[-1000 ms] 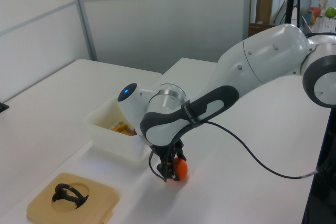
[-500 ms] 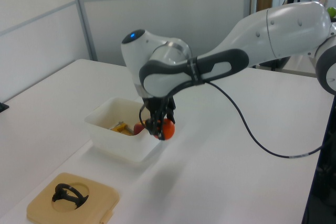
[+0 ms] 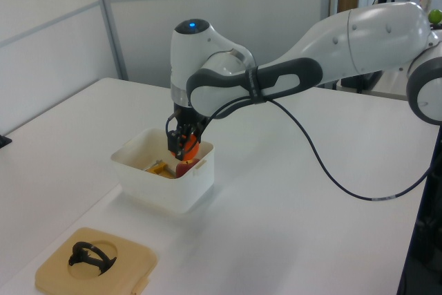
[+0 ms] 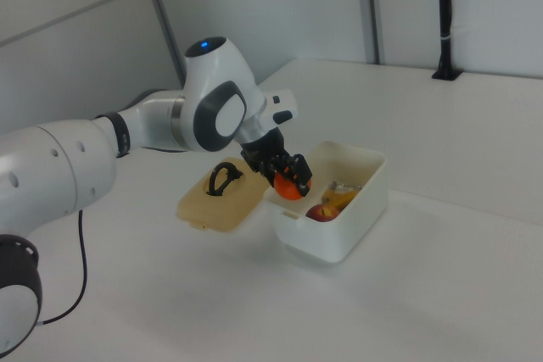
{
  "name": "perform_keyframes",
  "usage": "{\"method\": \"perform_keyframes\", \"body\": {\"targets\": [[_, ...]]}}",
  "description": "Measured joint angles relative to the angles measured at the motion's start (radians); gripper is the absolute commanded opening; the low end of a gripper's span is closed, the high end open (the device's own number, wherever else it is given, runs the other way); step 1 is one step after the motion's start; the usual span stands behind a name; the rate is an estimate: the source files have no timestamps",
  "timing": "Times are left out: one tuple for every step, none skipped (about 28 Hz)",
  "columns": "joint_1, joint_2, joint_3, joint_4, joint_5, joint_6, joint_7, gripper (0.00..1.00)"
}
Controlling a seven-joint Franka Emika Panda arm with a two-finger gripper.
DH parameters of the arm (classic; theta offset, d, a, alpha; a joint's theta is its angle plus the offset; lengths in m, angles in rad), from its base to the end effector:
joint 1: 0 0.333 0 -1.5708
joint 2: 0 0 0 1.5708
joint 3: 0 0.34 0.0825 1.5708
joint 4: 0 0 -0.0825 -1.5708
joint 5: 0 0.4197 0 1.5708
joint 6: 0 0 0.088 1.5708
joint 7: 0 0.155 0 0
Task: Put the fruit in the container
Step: 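Lift the orange and carry it over the white container, then lower the orange into the container beside the apple and release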
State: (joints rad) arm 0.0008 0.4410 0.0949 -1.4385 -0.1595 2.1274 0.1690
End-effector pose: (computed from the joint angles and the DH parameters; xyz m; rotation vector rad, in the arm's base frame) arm 0.7668 0.0491 0.4294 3.0432 -0.0306 0.4005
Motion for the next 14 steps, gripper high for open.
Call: {"method": "perform_keyframes", "body": {"targets": [[-0.001, 0.008, 0.0, 0.0, 0.0, 0.02, 0.006, 0.28], [-0.002, 0.018, -0.001, 0.0, 0.0, 0.046, 0.013, 0.43], [-0.004, 0.025, -0.001, 0.0, 0.0, 0.059, 0.015, 0.65], [-0.006, 0.032, -0.001, 0.0, 0.0, 0.07, 0.016, 0.87], [-0.008, 0.039, -0.001, 0.0, 0.0, 0.079, 0.016, 1.0], [-0.009, 0.044, -0.001, 0.0, 0.0, 0.084, 0.016, 1.0], [-0.01, 0.048, -0.001, 0.0, 0.0, 0.087, 0.016, 1.0], [-0.011, 0.05, -0.001, 0.0, 0.0, 0.088, 0.016, 1.0], [-0.012, 0.052, -0.002, 0.0, 0.0, 0.088, 0.016, 1.0], [-0.012, 0.052, -0.003, 0.0, 0.0, 0.089, 0.016, 1.0], [-0.013, 0.052, -0.004, 0.001, 0.0, 0.089, 0.016, 1.0], [-0.013, 0.051, -0.005, 0.002, 0.0, 0.089, 0.016, 1.0], [-0.013, 0.051, -0.007, 0.003, 0.0, 0.089, 0.016, 1.0], [-0.013, 0.051, -0.009, 0.005, 0.0, 0.089, 0.017, 1.0]]}}
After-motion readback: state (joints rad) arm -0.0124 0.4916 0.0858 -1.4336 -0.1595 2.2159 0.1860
